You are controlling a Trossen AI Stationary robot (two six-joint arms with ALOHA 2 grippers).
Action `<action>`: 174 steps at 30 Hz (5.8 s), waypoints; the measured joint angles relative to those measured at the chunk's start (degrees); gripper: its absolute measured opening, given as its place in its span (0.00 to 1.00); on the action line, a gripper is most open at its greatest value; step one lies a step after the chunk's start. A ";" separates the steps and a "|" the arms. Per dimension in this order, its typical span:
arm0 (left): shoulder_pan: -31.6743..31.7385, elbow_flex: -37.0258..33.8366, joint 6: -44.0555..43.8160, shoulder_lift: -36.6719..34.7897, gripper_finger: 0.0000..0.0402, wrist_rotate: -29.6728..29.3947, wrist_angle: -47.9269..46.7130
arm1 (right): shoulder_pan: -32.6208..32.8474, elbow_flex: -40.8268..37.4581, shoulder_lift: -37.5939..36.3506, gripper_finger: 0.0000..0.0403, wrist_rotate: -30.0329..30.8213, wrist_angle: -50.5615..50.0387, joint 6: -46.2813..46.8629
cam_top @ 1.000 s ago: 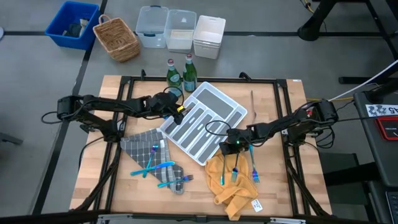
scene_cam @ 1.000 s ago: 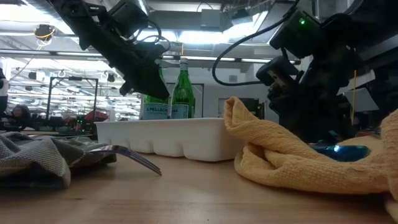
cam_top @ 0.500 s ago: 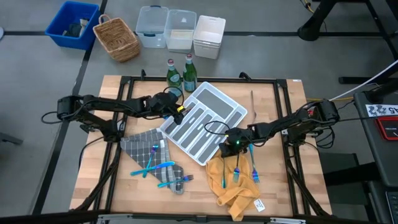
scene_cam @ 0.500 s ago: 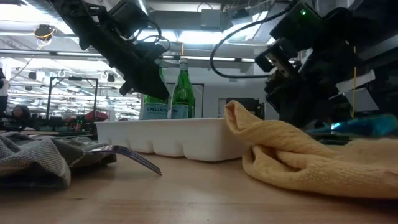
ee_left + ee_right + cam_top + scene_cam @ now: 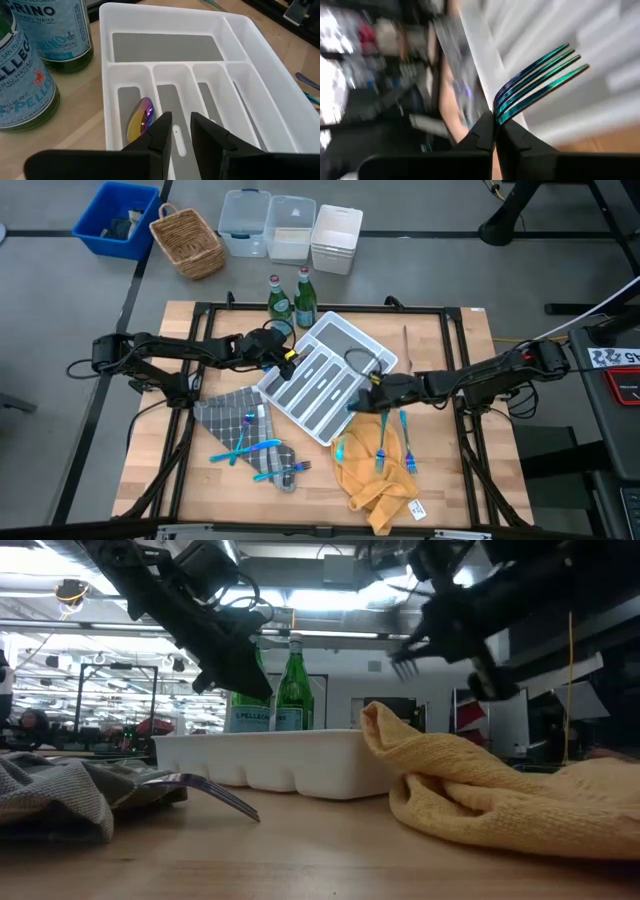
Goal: Sort silverware
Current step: Put the blue fork into the cutlery tray
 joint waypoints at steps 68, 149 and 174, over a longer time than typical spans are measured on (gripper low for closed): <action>-12.92 -0.04 -3.31 -15.83 0.15 2.58 -11.57 | -4.27 0.04 15.51 0.25 6.16 8.25 8.37; -39.26 -0.52 -11.45 -16.56 0.15 7.45 -28.59 | -10.54 23.15 13.89 0.25 14.33 -51.99 -54.90; -39.26 -0.52 -11.90 -16.57 0.15 6.37 -28.59 | -10.49 18.67 13.91 0.25 16.30 -44.75 -62.20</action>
